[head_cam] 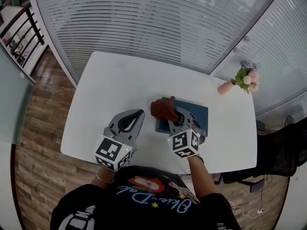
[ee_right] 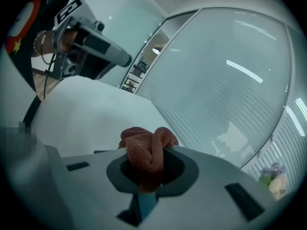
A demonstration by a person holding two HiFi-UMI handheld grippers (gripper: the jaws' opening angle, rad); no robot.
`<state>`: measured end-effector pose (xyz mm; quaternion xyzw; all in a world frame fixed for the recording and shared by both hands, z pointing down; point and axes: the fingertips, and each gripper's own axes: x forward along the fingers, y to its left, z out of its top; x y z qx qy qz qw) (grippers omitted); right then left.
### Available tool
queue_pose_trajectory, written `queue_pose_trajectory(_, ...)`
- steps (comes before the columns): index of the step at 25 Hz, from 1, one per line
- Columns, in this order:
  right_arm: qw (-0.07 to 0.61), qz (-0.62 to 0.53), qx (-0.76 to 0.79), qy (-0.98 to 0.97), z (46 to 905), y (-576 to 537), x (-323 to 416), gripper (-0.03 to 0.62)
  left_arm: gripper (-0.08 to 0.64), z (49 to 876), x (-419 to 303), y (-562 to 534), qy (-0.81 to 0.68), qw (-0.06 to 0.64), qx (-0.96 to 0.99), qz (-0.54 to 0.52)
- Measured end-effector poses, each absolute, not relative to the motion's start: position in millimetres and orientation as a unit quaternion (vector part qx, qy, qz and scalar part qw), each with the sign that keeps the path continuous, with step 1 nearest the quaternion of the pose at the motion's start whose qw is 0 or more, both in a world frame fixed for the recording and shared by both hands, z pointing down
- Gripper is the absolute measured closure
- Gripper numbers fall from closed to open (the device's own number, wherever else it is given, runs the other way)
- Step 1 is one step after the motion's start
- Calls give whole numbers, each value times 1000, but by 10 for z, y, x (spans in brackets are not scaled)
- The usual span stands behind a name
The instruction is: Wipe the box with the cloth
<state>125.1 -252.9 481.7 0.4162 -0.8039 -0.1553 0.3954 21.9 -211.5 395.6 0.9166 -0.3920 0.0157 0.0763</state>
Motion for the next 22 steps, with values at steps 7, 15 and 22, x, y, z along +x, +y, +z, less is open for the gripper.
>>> queue_pose_trajectory(7,456,-206,394,-771,5050,-2430,1433,561,557,3966,242,-2119,-388,76,918,17)
queue_pose_trajectory(15,468,-176,434,-749,5062,-2417,1885,561,557,3988,275,-2116,-387,80,918,21)
queue_pose_trajectory(22,461,-151,478,-732,4991,-2396,2262,561,557,4001,313,-2092,-383,81,920,23)
